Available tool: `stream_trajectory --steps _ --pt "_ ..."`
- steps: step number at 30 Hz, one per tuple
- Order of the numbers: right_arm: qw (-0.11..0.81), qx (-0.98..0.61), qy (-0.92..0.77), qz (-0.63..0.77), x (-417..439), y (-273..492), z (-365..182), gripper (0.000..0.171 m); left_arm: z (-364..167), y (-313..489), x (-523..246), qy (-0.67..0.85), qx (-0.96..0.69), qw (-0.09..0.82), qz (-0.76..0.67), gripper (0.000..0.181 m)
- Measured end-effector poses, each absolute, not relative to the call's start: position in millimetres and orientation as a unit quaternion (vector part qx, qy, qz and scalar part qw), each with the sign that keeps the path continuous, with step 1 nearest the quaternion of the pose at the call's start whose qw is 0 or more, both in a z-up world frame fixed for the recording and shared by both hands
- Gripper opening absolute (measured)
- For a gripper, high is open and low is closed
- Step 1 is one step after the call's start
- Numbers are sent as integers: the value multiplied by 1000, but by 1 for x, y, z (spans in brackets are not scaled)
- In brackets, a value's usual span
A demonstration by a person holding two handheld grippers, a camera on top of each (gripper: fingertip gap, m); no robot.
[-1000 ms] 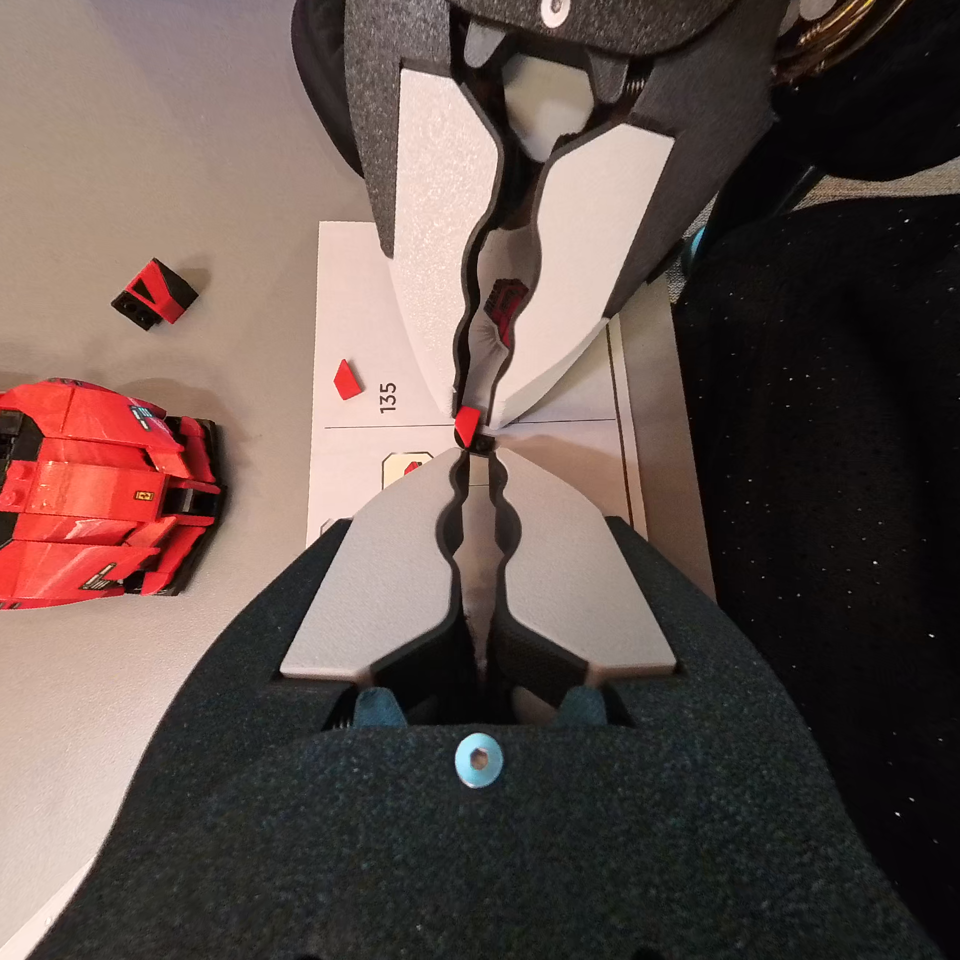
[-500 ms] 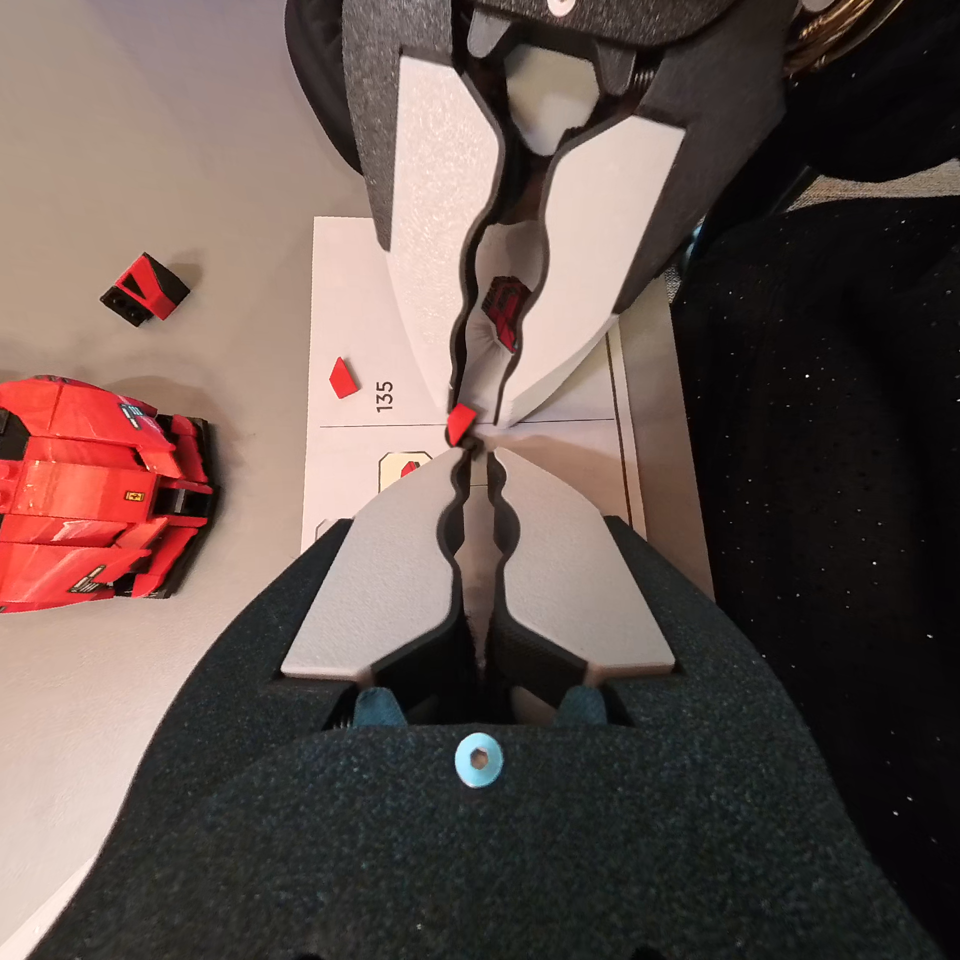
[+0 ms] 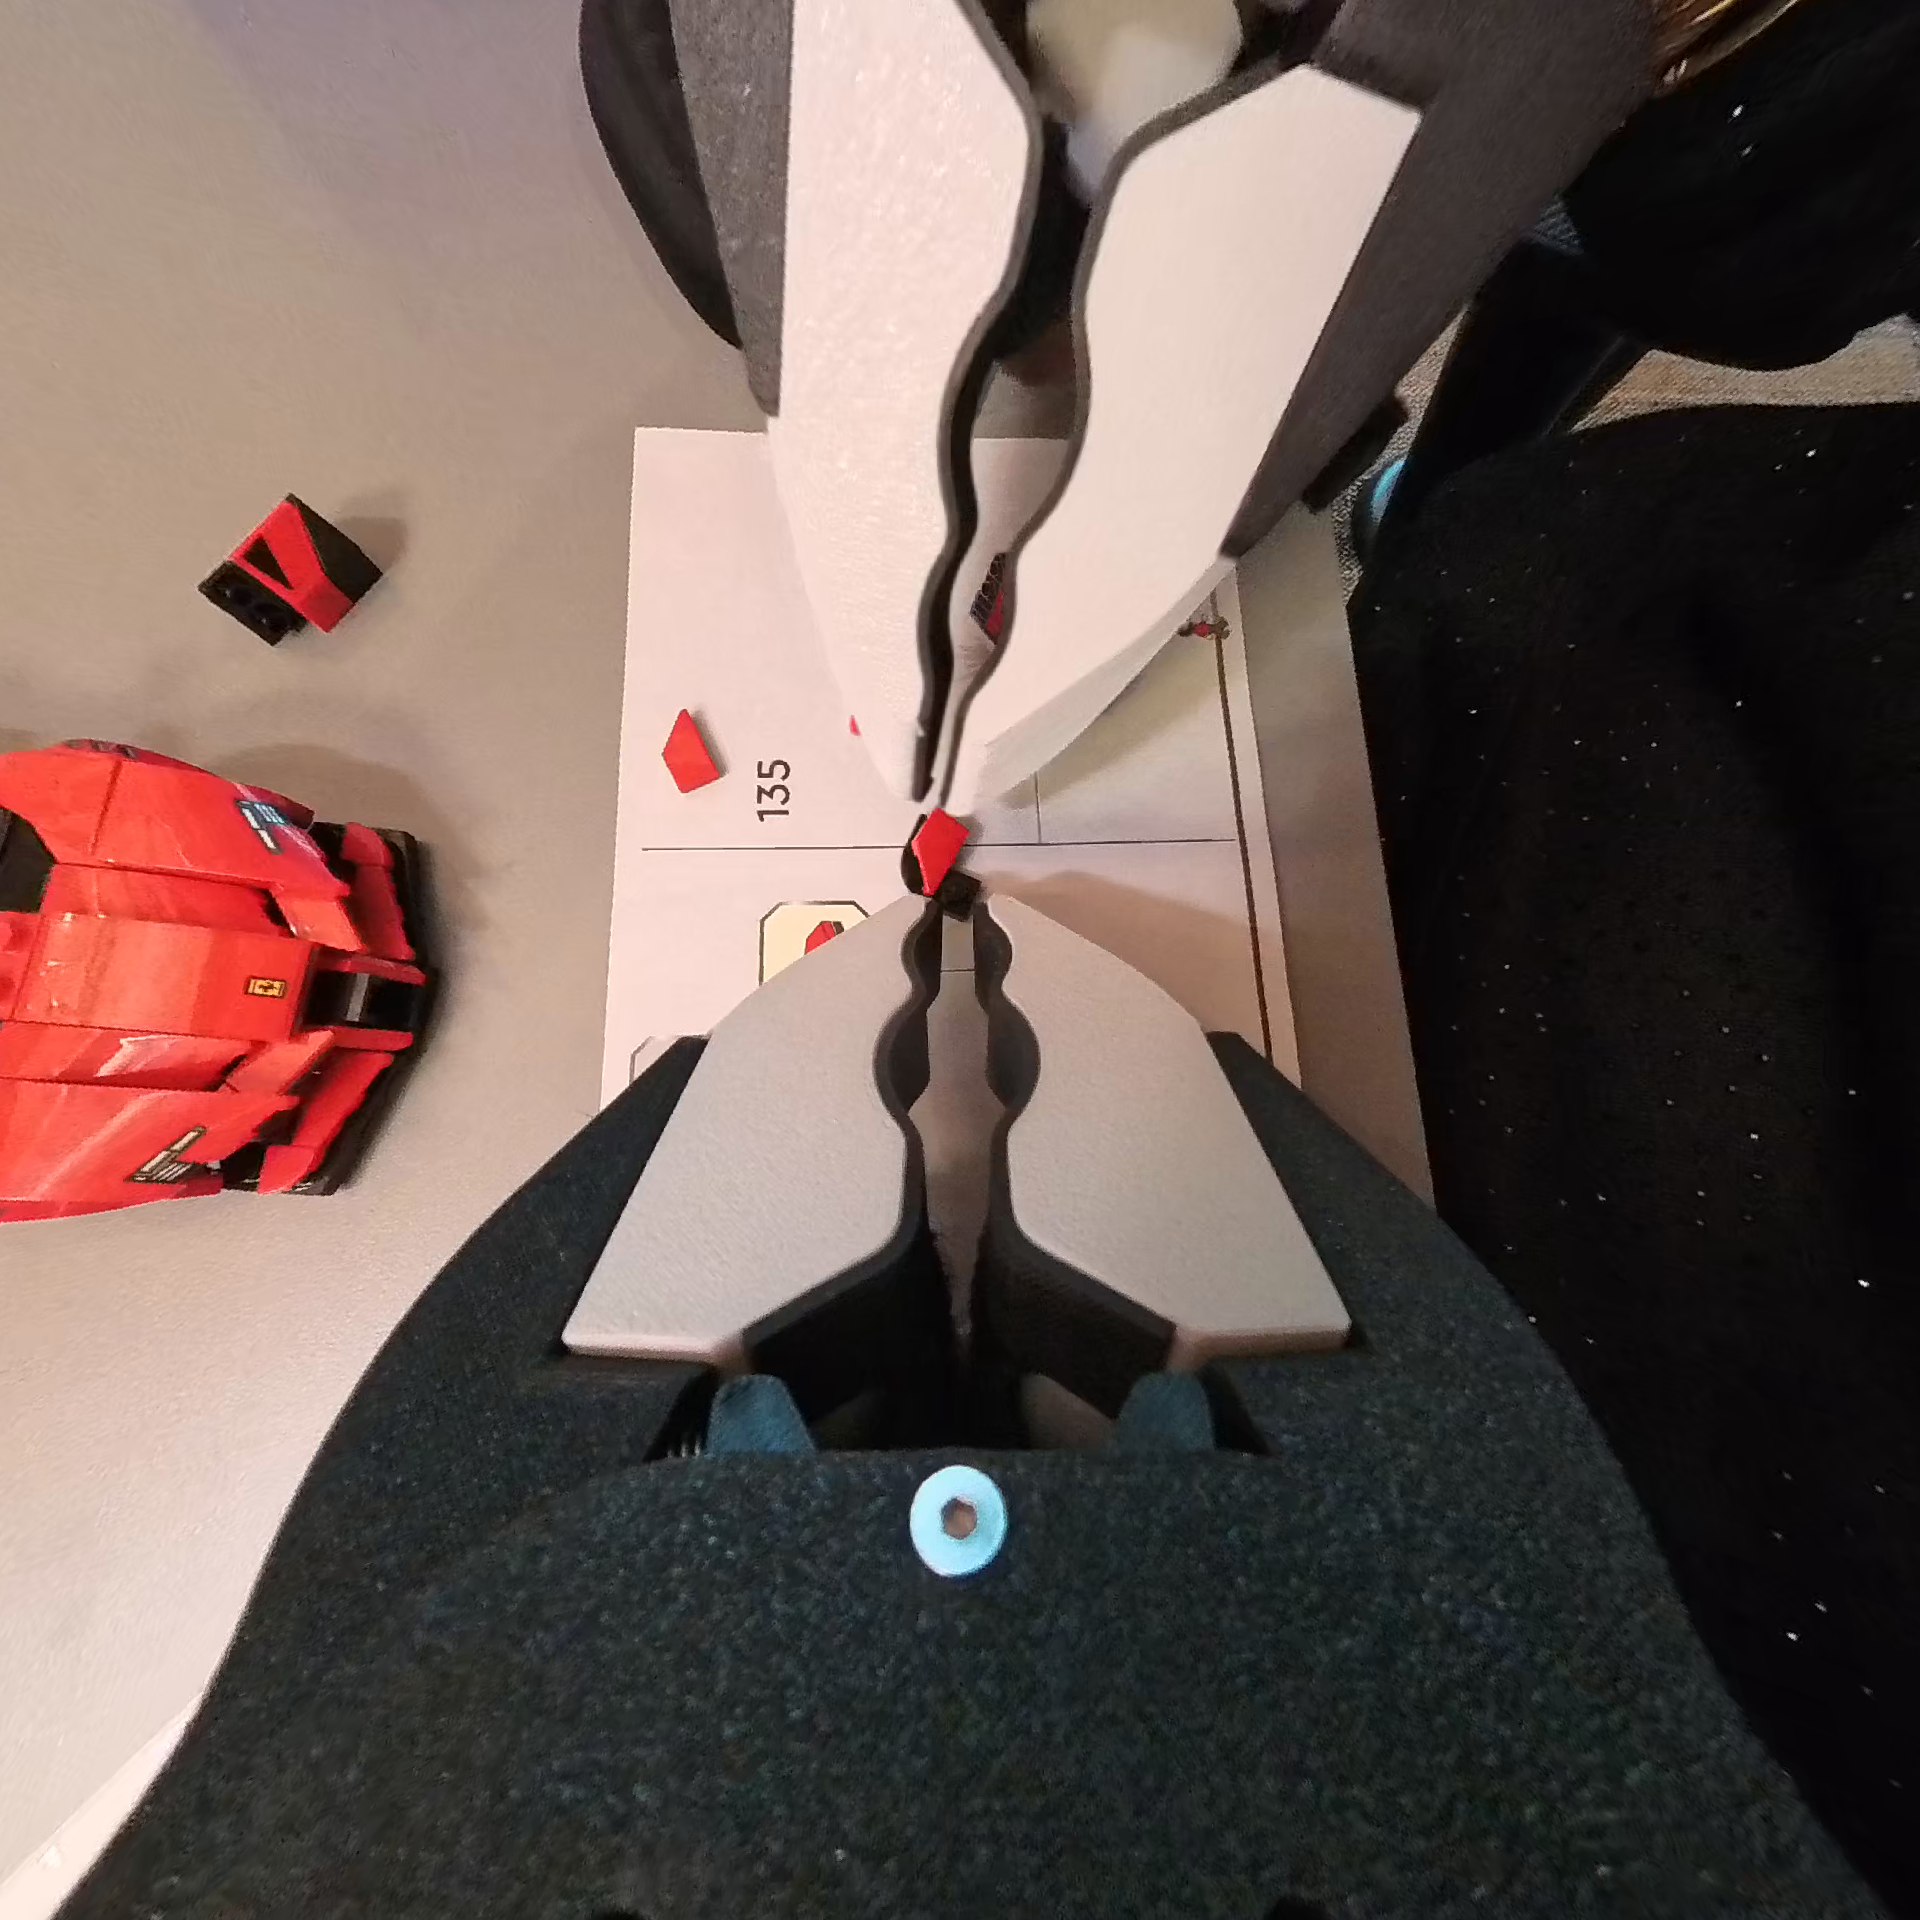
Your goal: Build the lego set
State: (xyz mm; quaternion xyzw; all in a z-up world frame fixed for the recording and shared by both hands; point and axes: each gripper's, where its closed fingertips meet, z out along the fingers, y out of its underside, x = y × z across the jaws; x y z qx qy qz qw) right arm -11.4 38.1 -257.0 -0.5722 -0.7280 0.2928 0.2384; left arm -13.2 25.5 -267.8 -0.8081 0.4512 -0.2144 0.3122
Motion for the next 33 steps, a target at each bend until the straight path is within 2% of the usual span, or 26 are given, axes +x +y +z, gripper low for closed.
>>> stream_trajectory --steps 25,33 --pt "188 -583 -747 258 -14 38 -267 0 -271 27 -12 450 -807 314 -217 4" --pt "180 -629 -721 229 -12 39 -270 1 -272 26 -12 451 -807 312 -218 3"
